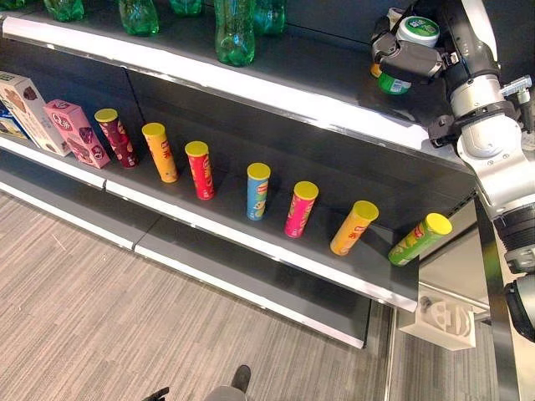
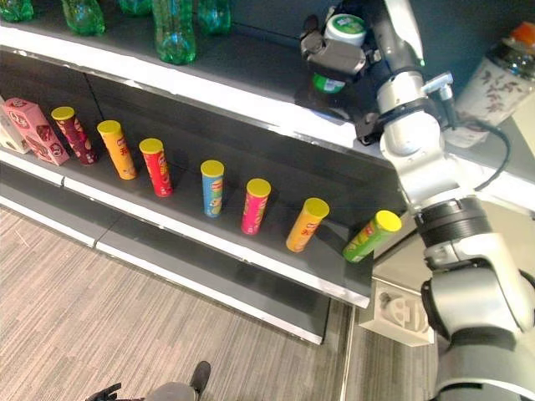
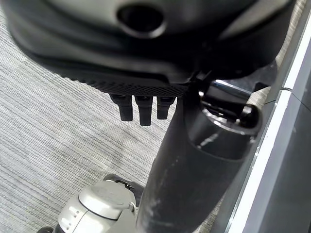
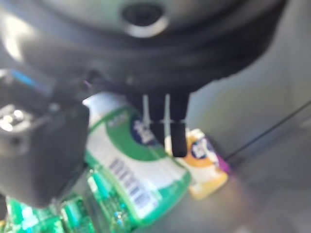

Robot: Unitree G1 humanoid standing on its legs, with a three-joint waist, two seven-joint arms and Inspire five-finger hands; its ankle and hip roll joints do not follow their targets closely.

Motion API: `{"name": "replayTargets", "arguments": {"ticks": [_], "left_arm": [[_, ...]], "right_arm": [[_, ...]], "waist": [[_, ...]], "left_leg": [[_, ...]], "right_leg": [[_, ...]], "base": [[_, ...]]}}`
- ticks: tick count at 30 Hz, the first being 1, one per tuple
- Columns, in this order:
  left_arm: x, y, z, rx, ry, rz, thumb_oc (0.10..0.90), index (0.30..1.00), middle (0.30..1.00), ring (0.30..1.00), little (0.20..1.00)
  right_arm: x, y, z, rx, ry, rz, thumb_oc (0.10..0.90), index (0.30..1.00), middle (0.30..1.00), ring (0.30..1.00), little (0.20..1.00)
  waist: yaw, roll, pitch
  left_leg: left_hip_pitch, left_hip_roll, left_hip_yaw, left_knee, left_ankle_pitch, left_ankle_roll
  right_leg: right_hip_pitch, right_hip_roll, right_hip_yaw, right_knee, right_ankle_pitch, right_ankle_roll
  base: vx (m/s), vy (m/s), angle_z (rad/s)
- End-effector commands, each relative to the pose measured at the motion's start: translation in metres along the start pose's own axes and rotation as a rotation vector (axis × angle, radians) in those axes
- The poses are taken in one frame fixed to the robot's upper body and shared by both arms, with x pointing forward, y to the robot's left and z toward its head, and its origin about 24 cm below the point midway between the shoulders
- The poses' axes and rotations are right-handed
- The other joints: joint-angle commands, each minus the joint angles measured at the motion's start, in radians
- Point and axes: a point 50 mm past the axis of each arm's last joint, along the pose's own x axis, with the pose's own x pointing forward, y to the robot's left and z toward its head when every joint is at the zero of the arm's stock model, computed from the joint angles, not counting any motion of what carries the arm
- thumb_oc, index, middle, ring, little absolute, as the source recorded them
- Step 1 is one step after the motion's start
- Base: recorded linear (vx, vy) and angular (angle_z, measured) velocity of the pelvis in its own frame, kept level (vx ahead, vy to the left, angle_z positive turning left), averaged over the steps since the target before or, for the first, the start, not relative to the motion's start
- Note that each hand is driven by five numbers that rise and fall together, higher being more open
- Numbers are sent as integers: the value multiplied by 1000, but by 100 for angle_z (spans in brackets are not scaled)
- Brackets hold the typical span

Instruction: Put the goods on the table back onto the shelves and tidy them up.

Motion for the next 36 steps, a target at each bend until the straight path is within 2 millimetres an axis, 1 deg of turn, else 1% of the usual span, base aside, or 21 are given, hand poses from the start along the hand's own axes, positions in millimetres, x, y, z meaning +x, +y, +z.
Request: {"name": "replayTargets", "arguments": {"ticks": [1,2,3,10,16,18,19,22,23,24,25,26,27,28,29,30,36], "left_arm": [[-1,18,-1,54,-8,33,800,900,900,900,900],[-1,18,-1,54,-6,32,800,900,900,900,900],[-1,18,-1,57,-6,30,800,900,900,900,900],[-1,17,-2,56,-6,30,800,900,900,900,900],[-1,17,-2,52,-5,30,800,900,900,900,900],[-1,16,-1,57,-4,28,800,900,900,900,900],[-1,17,-1,56,-5,32,800,900,900,900,900],[-1,17,-3,59,1,35,800,900,900,900,900],[-1,17,-3,59,2,34,800,900,900,900,900],[-1,17,-3,62,3,33,800,900,900,900,900],[-1,16,-3,63,5,32,800,900,900,900,900],[-1,16,-3,61,4,32,800,900,900,900,900],[-1,16,-4,59,6,34,800,900,900,900,900],[-1,16,-3,56,5,33,800,900,900,900,900],[-1,16,-3,54,4,33,800,900,900,900,900],[-1,15,-3,54,2,30,800,900,900,900,900],[-1,16,-2,50,3,31,800,900,900,900,900]], "right_arm": [[9,-12,43,39,-195,-29,400,300,300,300,300],[9,-11,44,41,-196,-23,400,300,300,300,300],[8,-10,43,44,-196,-15,400,300,300,300,300],[7,-2,45,68,-204,19,400,300,300,300,300],[7,3,40,76,-182,29,400,300,300,300,300],[7,4,37,75,-170,28,400,300,300,300,300],[7,4,36,70,-166,28,400,300,300,300,300],[7,2,32,59,-147,18,400,300,300,300,300],[8,2,32,60,-145,17,400,300,300,300,300],[7,1,31,62,-141,13,400,300,300,300,300],[7,0,30,61,-135,11,445,368,368,368,368],[8,0,30,60,-134,10,601,601,601,601,601],[8,1,30,63,-135,12,753,829,829,829,829],[8,2,30,68,-132,8,800,900,900,900,900],[8,3,30,70,-130,9,800,900,900,900,900],[9,2,29,68,-126,4,800,900,900,900,900],[9,2,29,74,-125,3,800,900,900,900,900]], "waist": [[6,-7,-77],[6,-7,-77],[6,-4,-73],[3,-4,-69],[5,-4,-69],[5,-2,-67],[6,-4,-70],[9,-3,-66],[8,-3,-66],[8,0,-63],[7,1,-64],[7,1,-64],[7,-1,-67],[8,0,-67],[8,0,-67],[7,1,-65],[5,-1,-65]], "left_leg": [[16,107,48,0,-74,-97],[17,107,49,0,-74,-97],[8,99,50,0,-54,-88],[9,100,55,0,-54,-87],[8,98,56,0,-53,-86],[5,96,54,0,-52,-86],[15,103,53,0,-73,-95],[14,102,51,0,-73,-96],[12,101,50,0,-71,-95],[3,94,50,0,-51,-86],[3,94,50,0,-51,-86],[3,94,50,0,-52,-86],[13,101,50,0,-72,-94],[13,100,50,0,-72,-94],[14,100,50,0,-73,-94],[4,92,49,0,-53,-84],[10,94,56,0,-56,-83]], "right_leg": [[15,-54,-17,12,5,41],[15,-54,-16,12,5,41],[6,-60,-29,12,26,38],[4,-63,-26,12,30,39],[4,-64,-28,12,32,41],[3,-65,-31,12,32,41],[12,-58,-17,12,12,45],[15,-60,-24,12,12,45],[14,-61,-25,12,13,45],[6,-69,-39,12,34,41],[7,-69,-38,12,34,41],[7,-70,-39,12,35,41],[15,-63,-24,12,14,45],[16,-63,-23,12,14,46],[16,-63,-23,12,15,45],[7,-70,-36,12,35,42],[6,-69,-31,12,36,42]], "base": [[0,0,0],[-81,60,-1],[-78,57,-1],[-14,10,-1],[0,0,0],[27,-23,0],[54,-46,0],[18,-15,0],[-64,56,4],[-70,59,1],[-70,58,1],[63,-43,1],[62,-44,2],[62,-47,3],[-72,57,-2],[-69,58,-3],[-13,10,1]]}}
